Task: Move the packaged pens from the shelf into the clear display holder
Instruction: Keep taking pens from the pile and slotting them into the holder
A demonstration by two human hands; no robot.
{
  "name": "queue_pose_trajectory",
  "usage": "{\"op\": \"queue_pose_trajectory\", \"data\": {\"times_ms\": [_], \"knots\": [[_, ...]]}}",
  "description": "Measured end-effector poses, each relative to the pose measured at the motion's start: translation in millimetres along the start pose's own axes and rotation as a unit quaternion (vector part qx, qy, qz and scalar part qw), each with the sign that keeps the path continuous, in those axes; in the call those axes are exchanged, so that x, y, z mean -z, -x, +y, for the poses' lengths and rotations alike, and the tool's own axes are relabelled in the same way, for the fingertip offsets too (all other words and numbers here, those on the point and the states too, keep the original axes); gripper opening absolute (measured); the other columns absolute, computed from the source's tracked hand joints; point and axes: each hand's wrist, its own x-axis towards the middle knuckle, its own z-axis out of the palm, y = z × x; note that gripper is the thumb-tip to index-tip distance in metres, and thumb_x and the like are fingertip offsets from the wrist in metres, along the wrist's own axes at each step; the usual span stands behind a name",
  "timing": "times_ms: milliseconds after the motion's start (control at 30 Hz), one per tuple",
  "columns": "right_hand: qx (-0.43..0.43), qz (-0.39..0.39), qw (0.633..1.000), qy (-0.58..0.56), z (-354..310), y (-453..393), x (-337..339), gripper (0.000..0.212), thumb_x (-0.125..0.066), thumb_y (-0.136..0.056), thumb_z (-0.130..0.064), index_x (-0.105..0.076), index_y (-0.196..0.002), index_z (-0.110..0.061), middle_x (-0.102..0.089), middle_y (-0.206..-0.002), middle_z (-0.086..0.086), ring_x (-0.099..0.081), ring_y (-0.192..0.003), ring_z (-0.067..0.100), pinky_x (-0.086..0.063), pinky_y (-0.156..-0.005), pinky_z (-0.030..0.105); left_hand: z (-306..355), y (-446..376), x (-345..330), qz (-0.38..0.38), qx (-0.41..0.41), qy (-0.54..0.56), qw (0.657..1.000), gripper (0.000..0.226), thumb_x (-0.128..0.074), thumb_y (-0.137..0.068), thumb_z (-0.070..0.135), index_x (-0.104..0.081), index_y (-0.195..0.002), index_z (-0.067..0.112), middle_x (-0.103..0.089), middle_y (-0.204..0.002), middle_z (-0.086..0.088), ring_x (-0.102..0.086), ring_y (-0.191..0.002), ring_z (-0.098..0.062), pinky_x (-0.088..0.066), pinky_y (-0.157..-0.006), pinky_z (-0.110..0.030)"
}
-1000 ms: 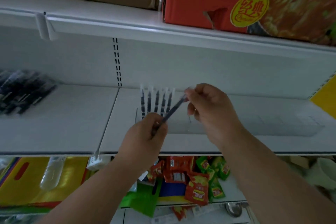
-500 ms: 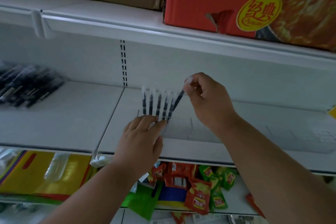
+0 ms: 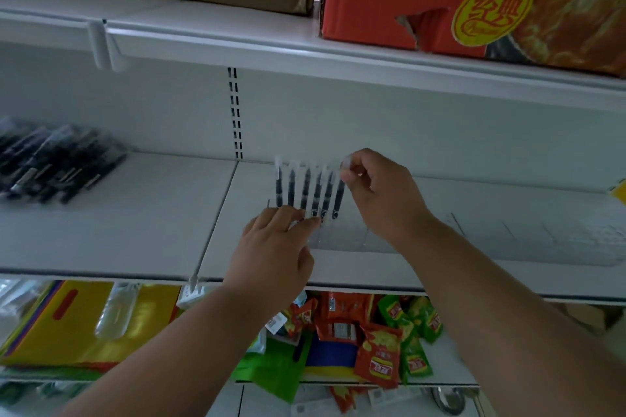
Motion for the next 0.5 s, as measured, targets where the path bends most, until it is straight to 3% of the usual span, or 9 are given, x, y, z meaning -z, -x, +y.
{"op": "queue_pose_trajectory", "data": {"times_ms": [167, 267, 367, 500], "knots": [[-0.03, -0.012, 0.999, 0.022, 4, 6, -6, 0.011, -0.054, -0.099, -0.027, -0.059, -0.1, -0.017, -0.061, -0.088, -0.008, -0.055, -0.076, 0.008, -0.044, -0.07, 0.025, -4, 0, 2, -0.013, -0.015, -0.007, 1.0, 0.052, -0.065, -0.079, 0.023, -0.061, -0.131, 0.023, -0.06, -0.122, 0.003, -0.053, -0.114, -0.02, -0.043, -0.099, -0.036], [-0.038, -0.02, 0.998, 0.039, 2, 7, -8, 0.011, -0.057, -0.097, -0.031, -0.056, -0.098, -0.02, -0.06, -0.093, -0.008, -0.054, -0.079, 0.007, -0.045, -0.071, 0.027, -5, -1, 4, -0.023, -0.02, 0.0, 1.0, 0.054, -0.063, -0.081, 0.024, -0.058, -0.134, 0.023, -0.059, -0.125, 0.003, -0.051, -0.118, -0.021, -0.041, -0.102, -0.037], [-0.045, 0.019, 0.998, 0.051, 2, 17, -8, 0.021, -0.061, -0.093, -0.036, -0.052, -0.102, -0.02, -0.054, -0.099, -0.008, -0.048, -0.076, 0.005, -0.037, -0.063, 0.022, -5, 1, 5, -0.04, -0.02, 0.011, 0.999, 0.057, -0.06, -0.086, 0.027, -0.05, -0.142, 0.025, -0.053, -0.135, 0.003, -0.044, -0.128, -0.019, -0.035, -0.108, -0.036], [0.029, 0.058, 0.997, 0.048, -7, 40, 0, 0.026, -0.062, -0.093, -0.034, -0.052, -0.11, -0.019, -0.051, -0.102, -0.007, -0.048, -0.078, 0.006, -0.037, -0.064, 0.021, -1, 4, 11, -0.01, -0.011, 0.044, 0.999, 0.053, -0.062, -0.086, 0.024, -0.052, -0.138, 0.019, -0.055, -0.131, -0.001, -0.046, -0.126, -0.021, -0.039, -0.105, -0.04]]}}
